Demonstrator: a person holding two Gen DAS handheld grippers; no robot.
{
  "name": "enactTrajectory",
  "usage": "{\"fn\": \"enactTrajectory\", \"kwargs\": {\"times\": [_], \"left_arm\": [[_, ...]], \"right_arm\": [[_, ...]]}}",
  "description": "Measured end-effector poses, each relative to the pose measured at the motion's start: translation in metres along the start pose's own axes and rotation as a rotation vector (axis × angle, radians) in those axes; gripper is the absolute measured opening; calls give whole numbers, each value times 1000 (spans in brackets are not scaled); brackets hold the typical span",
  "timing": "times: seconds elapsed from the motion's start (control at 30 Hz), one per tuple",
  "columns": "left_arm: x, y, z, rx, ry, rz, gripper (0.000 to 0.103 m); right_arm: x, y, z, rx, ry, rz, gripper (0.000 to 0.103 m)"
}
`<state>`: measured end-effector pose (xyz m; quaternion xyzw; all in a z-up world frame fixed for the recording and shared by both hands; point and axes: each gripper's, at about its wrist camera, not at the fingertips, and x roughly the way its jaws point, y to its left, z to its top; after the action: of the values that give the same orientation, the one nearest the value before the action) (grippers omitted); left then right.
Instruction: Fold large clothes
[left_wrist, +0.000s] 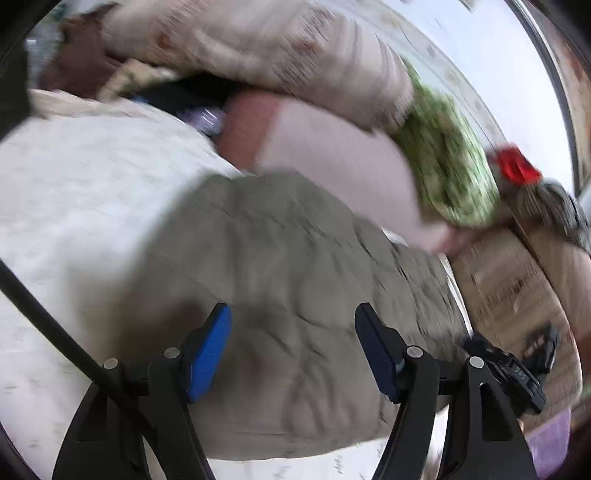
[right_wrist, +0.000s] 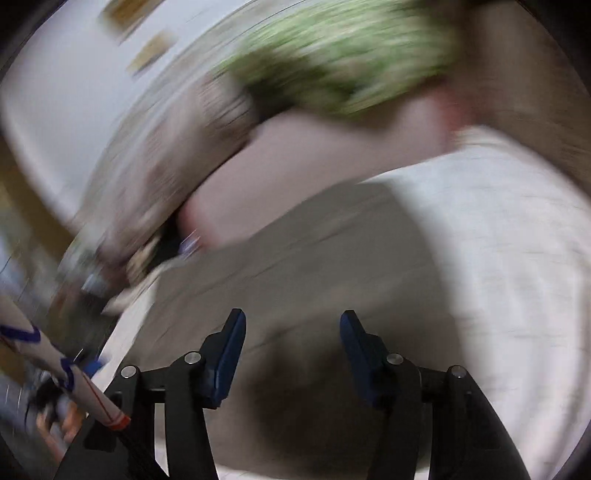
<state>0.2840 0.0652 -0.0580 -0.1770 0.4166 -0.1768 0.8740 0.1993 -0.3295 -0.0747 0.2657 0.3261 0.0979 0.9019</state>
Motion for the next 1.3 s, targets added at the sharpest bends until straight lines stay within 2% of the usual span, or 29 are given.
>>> {"fn": "enactTrajectory", "kwargs": {"times": [0.07, 0.13, 0.2, 0.27, 0.4, 0.47, 0.5, 0.57, 0.6, 0.67, 0.73, 0.83, 0.9, 0.97, 1.03, 1.13, 1.2, 1.23, 1.27, 1.3], "left_arm": [[29, -3, -11, 10, 61, 7, 68], [48, -1, -14, 40, 73, 72, 68], [53, -1, -14, 112, 43, 180, 68], [48, 6, -8, 90, 21, 215, 66], [37, 35, 4, 30, -18, 270, 65], [39, 43, 9, 9, -40, 384, 65], [34, 52, 10, -7, -51, 412, 65], [27, 67, 12, -63, -45, 484, 66], [24, 74, 11, -89, -46, 487, 66], [24, 82, 10, -121, -32, 465, 66], [27, 84, 6, -116, -17, 482, 68], [28, 83, 0, -91, -31, 517, 71], [19, 72, -1, -68, -76, 540, 71], [2, 53, -2, -19, -144, 574, 71], [-18, 35, -4, 30, -224, 613, 71], [-67, -8, -15, 121, -412, 701, 72], [-97, -31, -24, 157, -509, 730, 82], [-117, -45, -34, 175, -568, 730, 93], [-130, -54, -42, 188, -605, 723, 98], [-143, -61, -51, 199, -636, 717, 98]], "right_arm": [[28, 23, -11, -47, 90, 104, 58], [55, 37, -23, -101, 156, 131, 58], [70, 31, -24, -116, 176, 99, 44], [71, 5, -16, -40, 181, 108, 16], [58, -53, 4, 136, 107, 56, 11], [48, -76, 10, 222, 67, 34, 11], [40, -83, 13, 239, 36, -23, 11], [22, -80, 18, 215, -8, -108, 18], [15, -74, 19, 194, -27, -145, 22], [5, -55, 15, 130, -50, -175, 45], [3, -34, 11, 43, -49, -187, 54], [23, 2, -5, -92, -2, -226, 66], [44, 7, -16, -146, 41, -297, 66], [51, 11, -21, -172, 37, -353, 66], [39, 17, -24, -179, 20, -350, 66], [14, 35, -27, -200, -48, -364, 67], [1, 50, -32, -218, -83, -389, 70], [-7, 56, -34, -225, -99, -398, 71], [-16, 63, -38, -232, -115, -404, 73], [-26, 69, -44, -237, -128, -411, 74]]}}
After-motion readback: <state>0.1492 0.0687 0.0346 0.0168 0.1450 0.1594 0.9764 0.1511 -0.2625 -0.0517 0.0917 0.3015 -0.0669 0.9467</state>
